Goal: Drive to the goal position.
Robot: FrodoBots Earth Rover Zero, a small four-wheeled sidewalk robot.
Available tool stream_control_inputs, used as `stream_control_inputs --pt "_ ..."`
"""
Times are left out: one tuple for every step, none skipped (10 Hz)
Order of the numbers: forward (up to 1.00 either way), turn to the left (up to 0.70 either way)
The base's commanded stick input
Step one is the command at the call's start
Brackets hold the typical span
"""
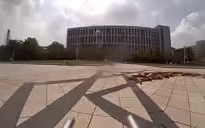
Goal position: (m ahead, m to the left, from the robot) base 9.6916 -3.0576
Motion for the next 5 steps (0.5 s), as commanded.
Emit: stream_control_inputs --pt "0.05 0.0" --pt "0.05 0.0" --pt "0.05 0.0" --pt "0.05 0.0" --pt "0.05 0.0"
